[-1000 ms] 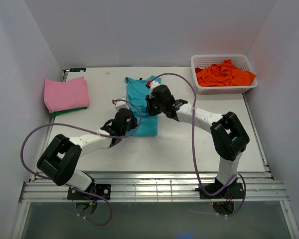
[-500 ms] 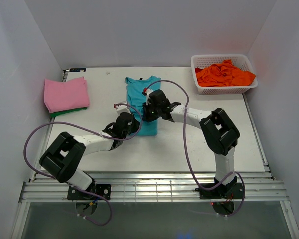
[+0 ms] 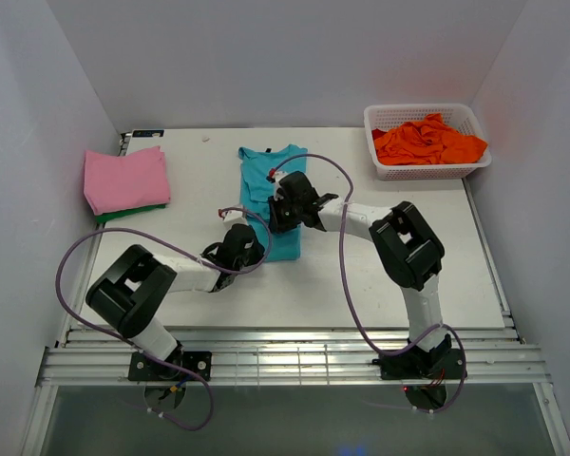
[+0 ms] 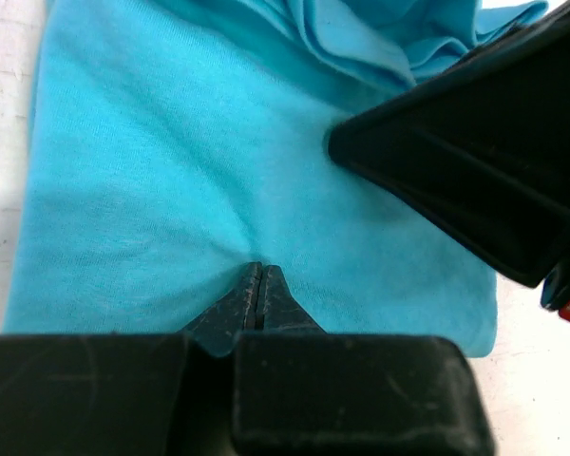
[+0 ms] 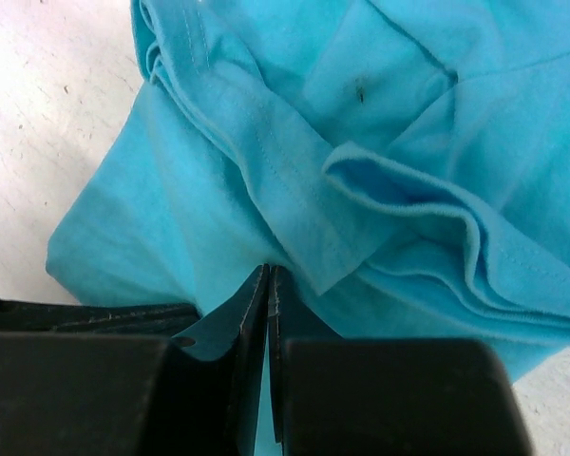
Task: Fold and stack the t-shirts
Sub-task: Fold the tshirt
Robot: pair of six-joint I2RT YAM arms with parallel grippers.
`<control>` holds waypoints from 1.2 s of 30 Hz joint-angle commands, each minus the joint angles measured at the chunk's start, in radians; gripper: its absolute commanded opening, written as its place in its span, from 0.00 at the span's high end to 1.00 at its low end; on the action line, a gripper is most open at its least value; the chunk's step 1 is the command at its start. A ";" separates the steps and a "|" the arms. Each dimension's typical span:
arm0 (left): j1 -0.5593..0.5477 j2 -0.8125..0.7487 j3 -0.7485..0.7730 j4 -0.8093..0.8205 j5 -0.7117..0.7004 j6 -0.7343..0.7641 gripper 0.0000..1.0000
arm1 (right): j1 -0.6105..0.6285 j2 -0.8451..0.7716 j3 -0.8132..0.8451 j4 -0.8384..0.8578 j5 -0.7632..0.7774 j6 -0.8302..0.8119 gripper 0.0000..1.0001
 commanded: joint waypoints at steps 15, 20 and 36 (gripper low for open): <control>-0.044 -0.029 -0.109 0.040 -0.017 -0.052 1.00 | -0.042 0.103 0.198 -0.036 0.049 -0.048 0.92; -0.069 -0.090 -0.154 0.039 -0.022 -0.081 1.00 | -0.056 0.156 0.244 -0.051 0.058 -0.065 0.92; -0.188 -0.249 -0.183 -0.046 -0.069 -0.116 1.00 | -0.084 0.151 0.430 -0.062 0.080 -0.181 0.92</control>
